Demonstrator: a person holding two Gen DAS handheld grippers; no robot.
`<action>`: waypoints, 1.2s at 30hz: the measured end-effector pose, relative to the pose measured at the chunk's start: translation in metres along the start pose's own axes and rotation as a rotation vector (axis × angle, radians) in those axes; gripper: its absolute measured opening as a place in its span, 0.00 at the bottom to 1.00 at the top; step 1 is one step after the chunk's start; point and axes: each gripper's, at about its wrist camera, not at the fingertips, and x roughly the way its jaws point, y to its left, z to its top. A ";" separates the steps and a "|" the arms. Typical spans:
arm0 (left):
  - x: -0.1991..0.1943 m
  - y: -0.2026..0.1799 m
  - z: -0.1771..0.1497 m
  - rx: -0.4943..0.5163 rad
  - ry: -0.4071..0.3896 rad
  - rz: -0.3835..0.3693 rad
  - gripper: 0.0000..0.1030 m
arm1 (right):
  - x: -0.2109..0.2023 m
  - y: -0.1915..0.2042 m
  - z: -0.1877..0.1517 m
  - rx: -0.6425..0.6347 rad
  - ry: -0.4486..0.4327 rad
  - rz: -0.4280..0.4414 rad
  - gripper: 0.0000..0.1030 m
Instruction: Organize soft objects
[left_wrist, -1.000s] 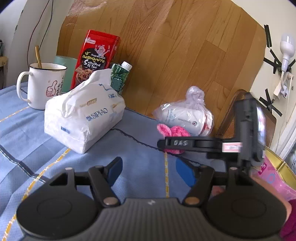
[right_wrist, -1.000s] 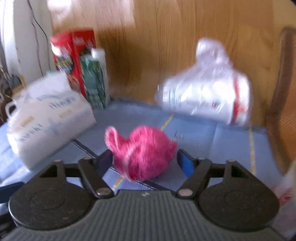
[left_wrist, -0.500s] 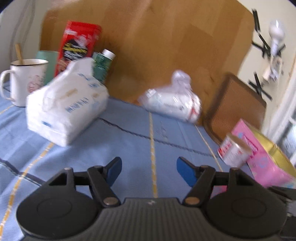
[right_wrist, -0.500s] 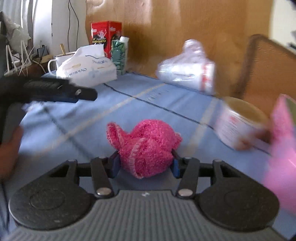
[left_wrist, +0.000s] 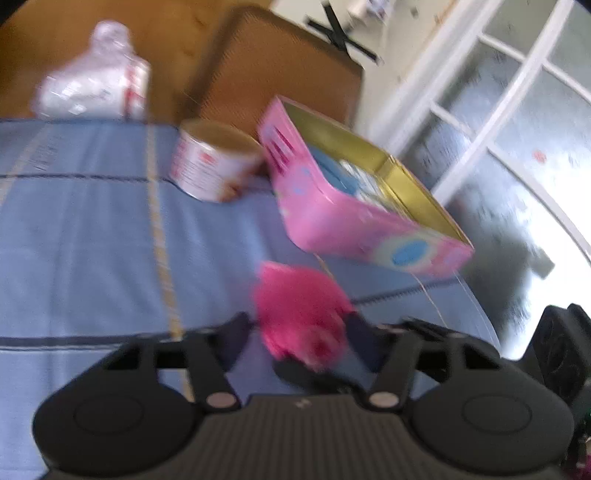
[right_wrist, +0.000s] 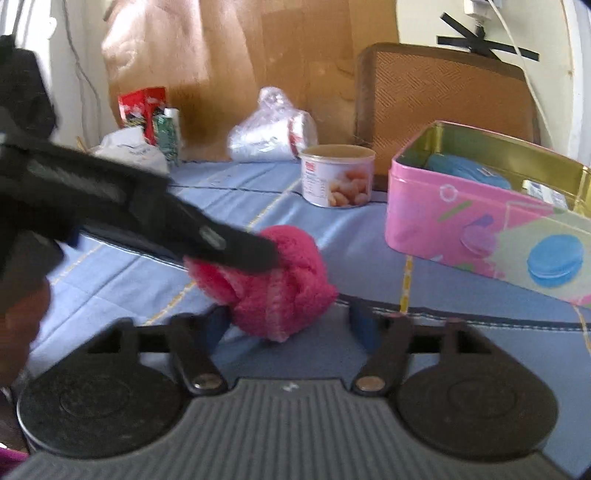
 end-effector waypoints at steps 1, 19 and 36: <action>0.002 -0.005 0.003 0.011 -0.004 0.011 0.48 | -0.003 0.002 0.000 -0.005 -0.016 -0.003 0.47; 0.090 -0.093 0.107 0.196 -0.108 0.113 0.76 | 0.016 -0.104 0.063 0.120 -0.203 -0.365 0.58; 0.018 -0.090 0.057 0.230 -0.194 0.161 0.80 | -0.059 -0.096 0.017 0.297 -0.351 -0.452 0.80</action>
